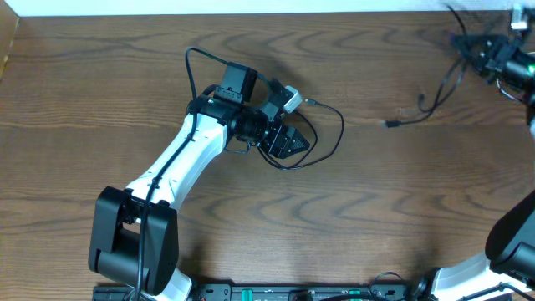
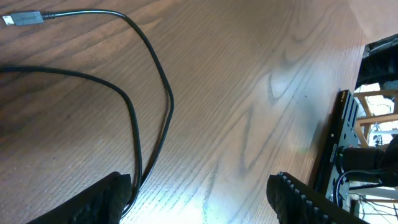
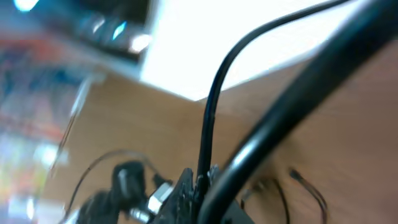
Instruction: Untangle cables
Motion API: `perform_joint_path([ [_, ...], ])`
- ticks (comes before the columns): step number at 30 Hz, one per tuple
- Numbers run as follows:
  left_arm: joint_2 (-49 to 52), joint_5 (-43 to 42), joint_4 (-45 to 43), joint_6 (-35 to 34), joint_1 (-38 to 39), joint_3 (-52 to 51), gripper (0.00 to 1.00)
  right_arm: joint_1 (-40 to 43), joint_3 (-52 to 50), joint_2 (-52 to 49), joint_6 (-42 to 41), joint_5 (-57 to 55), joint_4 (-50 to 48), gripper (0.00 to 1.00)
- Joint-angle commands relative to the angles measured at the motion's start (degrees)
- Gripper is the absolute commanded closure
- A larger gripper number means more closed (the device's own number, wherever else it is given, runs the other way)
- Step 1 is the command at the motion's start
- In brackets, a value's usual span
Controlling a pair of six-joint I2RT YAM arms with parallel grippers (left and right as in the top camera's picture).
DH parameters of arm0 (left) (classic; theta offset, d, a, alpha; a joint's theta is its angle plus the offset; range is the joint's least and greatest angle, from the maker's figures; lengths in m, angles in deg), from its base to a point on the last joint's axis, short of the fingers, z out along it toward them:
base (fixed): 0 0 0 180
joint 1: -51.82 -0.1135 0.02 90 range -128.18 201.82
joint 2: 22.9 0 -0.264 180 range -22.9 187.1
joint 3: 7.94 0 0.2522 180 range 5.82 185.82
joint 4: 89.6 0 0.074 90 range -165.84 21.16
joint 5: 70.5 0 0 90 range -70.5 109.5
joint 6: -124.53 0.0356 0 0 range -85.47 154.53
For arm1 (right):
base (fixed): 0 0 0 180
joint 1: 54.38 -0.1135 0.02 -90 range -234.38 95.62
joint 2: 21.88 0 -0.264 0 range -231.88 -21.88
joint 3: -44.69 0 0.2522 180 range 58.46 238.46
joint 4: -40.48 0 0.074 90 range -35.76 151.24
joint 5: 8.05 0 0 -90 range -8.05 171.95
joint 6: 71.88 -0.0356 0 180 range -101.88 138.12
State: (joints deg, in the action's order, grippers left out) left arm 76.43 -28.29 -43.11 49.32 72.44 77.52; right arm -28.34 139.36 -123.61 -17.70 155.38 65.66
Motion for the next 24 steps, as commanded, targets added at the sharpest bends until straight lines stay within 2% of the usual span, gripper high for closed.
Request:
perform_joint_path([
  [1,-1.29,-0.57,-0.02,-0.5,-0.13,-0.17,0.25,0.22,-0.07,0.17,11.98,-27.39,12.59,0.98],
  [2,-1.29,-0.57,-0.02,-0.48,-0.13,-0.17,0.25,-0.33,-0.02,0.2,14.14,-33.66,16.33,0.99],
  [6,-1.29,-0.59,0.04,-0.5,-0.13,-0.22,0.25,0.42,2.78,1.16,12.04,-38.27,17.77,0.98],
  [10,-1.29,-0.59,-0.02,-0.48,-0.13,-0.22,0.25,2.08,7.87,1.33,11.39,-56.78,19.5,0.99],
  [17,-1.29,-0.57,0.7,-0.48,-0.13,-0.24,0.25,8.55,8.22,1.11,6.49,-83.14,20.72,0.99],
  [24,-1.29,-0.55,0.87,-0.26,-0.13,-0.24,0.25,13.86,8.22,-4.15,7.89,-81.18,13.4,0.99],
])
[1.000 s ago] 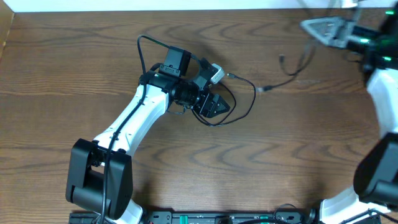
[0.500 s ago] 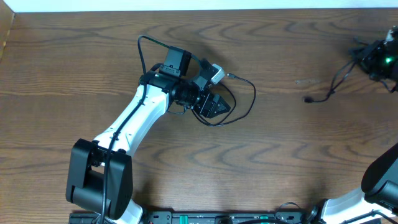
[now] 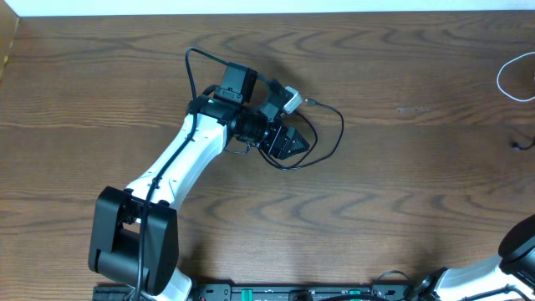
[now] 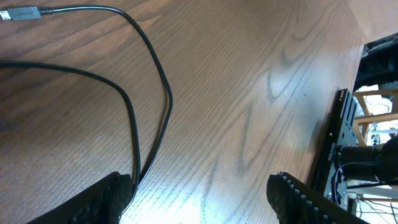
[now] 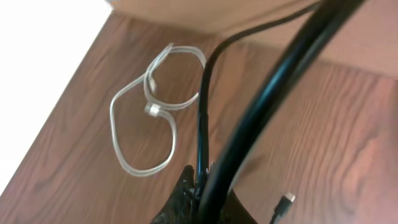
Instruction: Untangle cables
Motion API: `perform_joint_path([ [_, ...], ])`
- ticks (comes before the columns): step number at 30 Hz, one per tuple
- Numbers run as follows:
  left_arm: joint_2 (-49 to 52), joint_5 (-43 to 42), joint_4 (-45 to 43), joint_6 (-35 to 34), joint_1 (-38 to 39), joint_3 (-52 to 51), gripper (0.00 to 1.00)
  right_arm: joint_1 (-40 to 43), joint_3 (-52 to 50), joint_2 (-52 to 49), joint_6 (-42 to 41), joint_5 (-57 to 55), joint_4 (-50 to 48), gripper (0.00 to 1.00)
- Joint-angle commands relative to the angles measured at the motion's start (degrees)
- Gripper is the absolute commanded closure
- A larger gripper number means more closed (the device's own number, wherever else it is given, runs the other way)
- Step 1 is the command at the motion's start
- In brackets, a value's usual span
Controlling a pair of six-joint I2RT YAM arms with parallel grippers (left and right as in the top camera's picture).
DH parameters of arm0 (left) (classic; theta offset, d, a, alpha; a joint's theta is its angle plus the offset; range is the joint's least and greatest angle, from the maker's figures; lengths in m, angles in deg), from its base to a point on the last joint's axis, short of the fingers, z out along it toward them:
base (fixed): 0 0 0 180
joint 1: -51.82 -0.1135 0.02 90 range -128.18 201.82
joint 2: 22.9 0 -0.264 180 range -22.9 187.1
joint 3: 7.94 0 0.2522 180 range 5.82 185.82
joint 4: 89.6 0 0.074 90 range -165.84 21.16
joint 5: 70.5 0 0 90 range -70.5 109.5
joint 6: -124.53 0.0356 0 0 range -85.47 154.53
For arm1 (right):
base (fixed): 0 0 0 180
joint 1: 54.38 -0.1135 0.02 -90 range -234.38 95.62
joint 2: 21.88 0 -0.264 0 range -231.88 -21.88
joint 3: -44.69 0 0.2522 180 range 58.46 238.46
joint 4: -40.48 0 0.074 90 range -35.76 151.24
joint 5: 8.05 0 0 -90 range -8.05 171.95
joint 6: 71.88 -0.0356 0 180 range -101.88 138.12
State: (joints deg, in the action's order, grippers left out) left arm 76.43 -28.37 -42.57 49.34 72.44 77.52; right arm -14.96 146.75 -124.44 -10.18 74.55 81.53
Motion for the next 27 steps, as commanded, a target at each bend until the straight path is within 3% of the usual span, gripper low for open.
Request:
perform_joint_path([
  [1,-1.29,-0.46,0.31,-0.28,-0.13,-0.24,0.25,0.5,0.83,-4.11,1.57,-0.02,-3.56,0.99],
  [3,-1.29,-0.46,0.28,-0.28,-0.13,-0.24,0.25,0.42,0.83,-5.55,4.39,0.44,-4.11,0.99],
  [5,-1.29,-0.46,0.28,-0.31,-0.13,-0.24,0.25,0.33,0.83,-6.54,4.79,0.44,-3.82,0.77],
  [6,-1.29,-0.46,0.28,-0.31,-0.13,-0.24,0.25,0.26,0.83,-6.67,4.5,0.9,-3.93,0.43],
  [7,-1.29,-0.46,0.22,-0.28,-0.13,-0.24,0.25,0.11,0.85,-6.67,4.13,4.98,-5.33,0.01],
  [15,-1.29,-0.46,-0.79,-0.31,-0.13,-0.24,0.25,-2.43,3.87,-6.56,3.39,29.14,-9.18,0.01],
  [19,-1.29,-0.46,-0.74,-0.33,-0.13,-0.24,0.25,-3.91,3.98,-6.51,-6.73,36.61,-10.43,0.01],
  [21,-1.29,-0.48,-0.74,-0.33,-0.13,-0.24,0.25,-4.09,3.96,-6.51,-15.32,31.61,-5.07,0.01],
  [22,-1.29,-0.48,-0.72,-0.33,-0.13,-0.24,0.25,-4.26,3.96,-6.51,-15.76,27.69,-2.99,0.01],
  [25,-1.29,-0.48,-0.55,-0.33,-0.13,-0.24,0.25,-5.73,3.63,-6.64,-15.34,-5.44,9.01,0.01],
  [27,-1.29,-0.46,-0.63,-0.31,-0.13,-0.24,0.25,-6.16,3.3,-7.3,-12.59,-15.72,12.39,0.01],
])
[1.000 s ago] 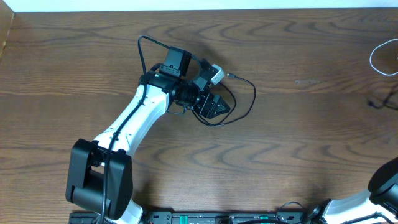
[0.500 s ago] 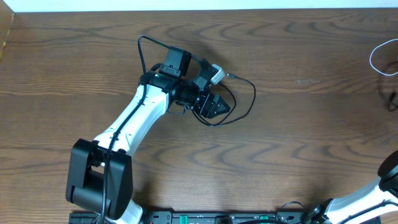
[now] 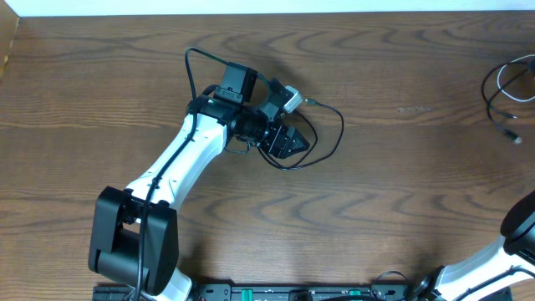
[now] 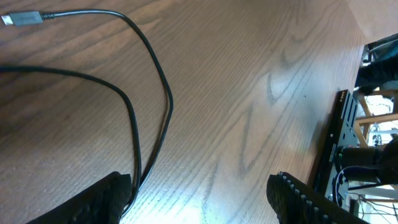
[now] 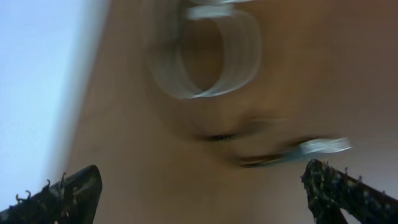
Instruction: Untangle cables
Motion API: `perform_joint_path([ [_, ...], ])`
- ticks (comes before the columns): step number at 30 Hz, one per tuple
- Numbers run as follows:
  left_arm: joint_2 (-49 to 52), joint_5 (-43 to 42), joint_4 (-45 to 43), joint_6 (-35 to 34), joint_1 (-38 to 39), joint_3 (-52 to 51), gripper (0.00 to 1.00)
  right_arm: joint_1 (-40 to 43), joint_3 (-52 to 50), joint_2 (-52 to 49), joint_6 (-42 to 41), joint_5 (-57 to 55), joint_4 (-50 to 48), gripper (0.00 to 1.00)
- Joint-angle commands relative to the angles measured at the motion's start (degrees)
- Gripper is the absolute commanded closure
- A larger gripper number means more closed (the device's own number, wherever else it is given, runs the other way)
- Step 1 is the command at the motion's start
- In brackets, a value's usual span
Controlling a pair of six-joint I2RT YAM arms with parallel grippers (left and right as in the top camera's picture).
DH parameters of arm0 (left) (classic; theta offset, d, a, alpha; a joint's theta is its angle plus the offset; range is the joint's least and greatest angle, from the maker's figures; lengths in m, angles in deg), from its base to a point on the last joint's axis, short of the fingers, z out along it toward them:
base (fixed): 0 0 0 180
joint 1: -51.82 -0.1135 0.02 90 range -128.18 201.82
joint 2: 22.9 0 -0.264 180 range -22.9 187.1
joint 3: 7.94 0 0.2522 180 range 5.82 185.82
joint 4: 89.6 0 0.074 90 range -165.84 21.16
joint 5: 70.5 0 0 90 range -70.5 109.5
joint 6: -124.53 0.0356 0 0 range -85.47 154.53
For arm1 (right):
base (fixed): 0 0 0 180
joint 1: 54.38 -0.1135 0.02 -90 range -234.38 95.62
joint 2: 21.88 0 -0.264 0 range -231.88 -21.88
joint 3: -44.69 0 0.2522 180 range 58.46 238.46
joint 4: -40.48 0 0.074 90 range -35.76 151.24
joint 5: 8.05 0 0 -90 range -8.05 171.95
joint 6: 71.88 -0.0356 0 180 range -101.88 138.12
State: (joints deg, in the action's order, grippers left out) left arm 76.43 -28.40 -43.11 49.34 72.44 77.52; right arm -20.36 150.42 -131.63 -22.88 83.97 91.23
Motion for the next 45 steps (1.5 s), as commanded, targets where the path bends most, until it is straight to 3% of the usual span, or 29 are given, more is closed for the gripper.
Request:
perform_joint_path([
  [1,-1.29,-0.44,-0.26,-0.31,-0.13,-0.24,0.25,-0.74,-0.42,-0.26,1.55,-24.94,2.67,0.01],
  [4,-1.29,-0.46,-1.75,-0.33,-0.13,-0.24,0.25,-0.63,-0.5,-0.46,6.23,-9.33,0.81,0.01],
  [6,-1.31,-0.46,-2.47,-0.55,-0.17,-0.22,0.25,-1.05,-0.5,-0.46,13.29,7.5,-2.01,0.08],
  [7,-1.42,-0.48,-2.62,-0.57,-0.33,-0.22,0.25,-1.84,-0.55,-0.57,16.39,15.23,-3.61,0.19],
  [9,-1.77,-0.46,-2.6,-3.48,-1.42,-0.22,0.25,-4.83,-0.55,-1.01,18.93,21.22,-5.53,0.19],
  [15,-2.03,0.33,-2.54,-13.99,-8.07,-0.22,0.25,-19.3,-0.98,-2.91,25.09,20.74,-4.11,0.17],
  [21,-2.03,10.6,-1.49,-25.35,-16.63,-0.22,0.25,-36.94,-1.01,-7.32,29.2,20.87,-3.93,0.14],
  [32,-2.03,11.5,0.7,-27.61,-25.35,-0.22,0.25,-63.73,-0.98,-13.68,28.7,16.06,-4.9,0.2],
  [37,-2.03,11.5,0.83,-27.65,-25.73,-0.22,0.25,-71.3,-0.98,-15.56,16.9,8.39,-6.16,0.21],
  [43,-2.03,11.5,1.05,-27.61,-25.7,-0.22,0.25,-75.45,-0.98,-16.92,14.8,-2.67,-7.87,0.35],
  [45,-2.03,11.52,1.03,-27.61,-25.7,-0.22,0.25,-77.02,-0.98,-16.94,14.82,-5.88,-7.67,0.45],
])
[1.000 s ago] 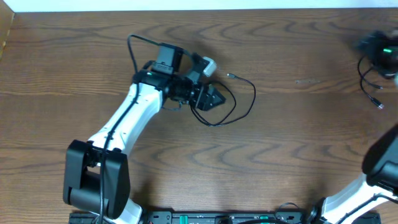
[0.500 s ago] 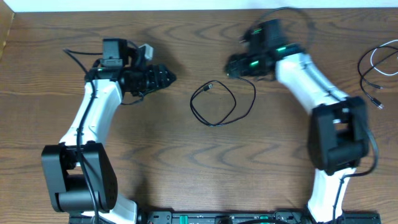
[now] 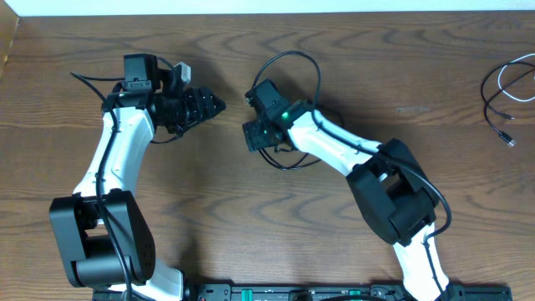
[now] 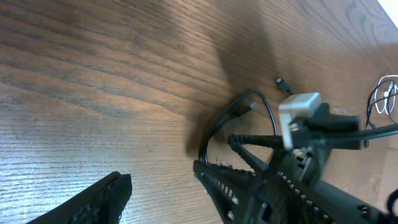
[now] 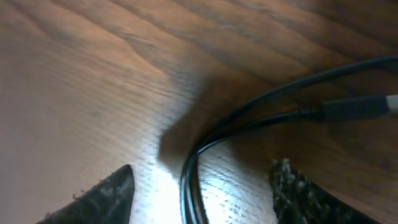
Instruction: Untangle cables
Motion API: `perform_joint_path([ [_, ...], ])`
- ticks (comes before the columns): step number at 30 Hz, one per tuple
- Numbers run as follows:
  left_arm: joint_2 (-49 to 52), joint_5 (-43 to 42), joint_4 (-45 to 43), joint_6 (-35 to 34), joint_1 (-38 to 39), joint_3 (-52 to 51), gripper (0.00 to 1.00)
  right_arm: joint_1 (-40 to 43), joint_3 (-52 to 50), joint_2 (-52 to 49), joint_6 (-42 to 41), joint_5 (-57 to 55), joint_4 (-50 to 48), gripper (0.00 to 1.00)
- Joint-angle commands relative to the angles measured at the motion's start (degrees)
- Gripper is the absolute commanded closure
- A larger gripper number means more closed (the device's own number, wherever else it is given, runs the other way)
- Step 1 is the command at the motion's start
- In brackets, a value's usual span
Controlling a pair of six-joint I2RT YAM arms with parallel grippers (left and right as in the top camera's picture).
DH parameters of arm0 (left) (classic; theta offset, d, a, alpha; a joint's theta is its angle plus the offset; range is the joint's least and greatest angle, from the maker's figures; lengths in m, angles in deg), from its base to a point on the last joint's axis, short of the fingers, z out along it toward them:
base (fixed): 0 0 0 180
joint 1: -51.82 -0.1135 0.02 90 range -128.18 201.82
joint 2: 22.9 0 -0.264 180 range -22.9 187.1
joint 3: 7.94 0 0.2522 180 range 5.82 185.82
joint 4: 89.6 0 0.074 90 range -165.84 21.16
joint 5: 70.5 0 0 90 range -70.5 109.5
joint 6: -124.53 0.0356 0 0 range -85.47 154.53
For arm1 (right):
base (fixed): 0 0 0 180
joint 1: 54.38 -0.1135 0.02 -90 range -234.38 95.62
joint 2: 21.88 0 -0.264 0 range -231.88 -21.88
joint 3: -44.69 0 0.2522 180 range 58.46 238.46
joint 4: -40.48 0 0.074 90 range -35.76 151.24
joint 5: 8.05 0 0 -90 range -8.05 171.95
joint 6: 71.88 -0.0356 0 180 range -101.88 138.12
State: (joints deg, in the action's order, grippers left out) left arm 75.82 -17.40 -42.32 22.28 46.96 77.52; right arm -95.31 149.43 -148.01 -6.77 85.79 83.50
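Note:
A black cable (image 3: 294, 57) lies in loops at the table's middle. My right gripper (image 3: 252, 140) stands open low over its left side. In the right wrist view two strands of the cable (image 5: 189, 180) run between the fingers (image 5: 104, 194), and a plug (image 5: 357, 107) lies to the right. My left gripper (image 3: 217, 106) is open and holds nothing, up at the left and pointing at the loops. The left wrist view shows the cable (image 4: 219, 124) and the right arm behind it. A second black cable (image 3: 500, 117) and a white cable (image 3: 512, 73) lie at the far right.
The table's far edge runs along the top of the overhead view. Bare wood (image 3: 251, 234) lies between the two arm bases. The right arm (image 3: 351, 150) stretches across the middle from the lower right.
My left gripper has left the centre loops for the upper left. My right gripper has come from the far right edge to the centre cable, open around its strands. The loops have changed shape.
My right gripper first held a black cable at the far right, then over a white cable there. Later it was open, the black cable lying beside the white one. My left gripper stayed open over the centre cable, then withdrew as the right took its place.

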Motion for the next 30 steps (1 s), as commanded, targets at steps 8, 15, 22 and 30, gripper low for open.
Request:
perform_joint_path([
  [8,-1.42,0.52,0.31,-0.57,-0.22,-0.22,0.25,-6.91,0.0,-3.13,-1.27,-14.8,0.66,0.62],
  [15,-1.42,0.52,1.18,-0.55,-0.22,-0.22,0.25,-6.84,0.04,-3.19,-2.51,-13.14,2.56,0.87],
  [22,-1.4,0.55,2.93,-0.74,0.76,-0.22,0.25,-2.51,4.26,0.02,5.75,-13.35,8.09,0.99],
  [30,-1.4,0.52,3.02,-0.74,4.11,-0.22,0.25,9.55,6.21,12.02,18.73,-7.89,13.42,0.99],
])
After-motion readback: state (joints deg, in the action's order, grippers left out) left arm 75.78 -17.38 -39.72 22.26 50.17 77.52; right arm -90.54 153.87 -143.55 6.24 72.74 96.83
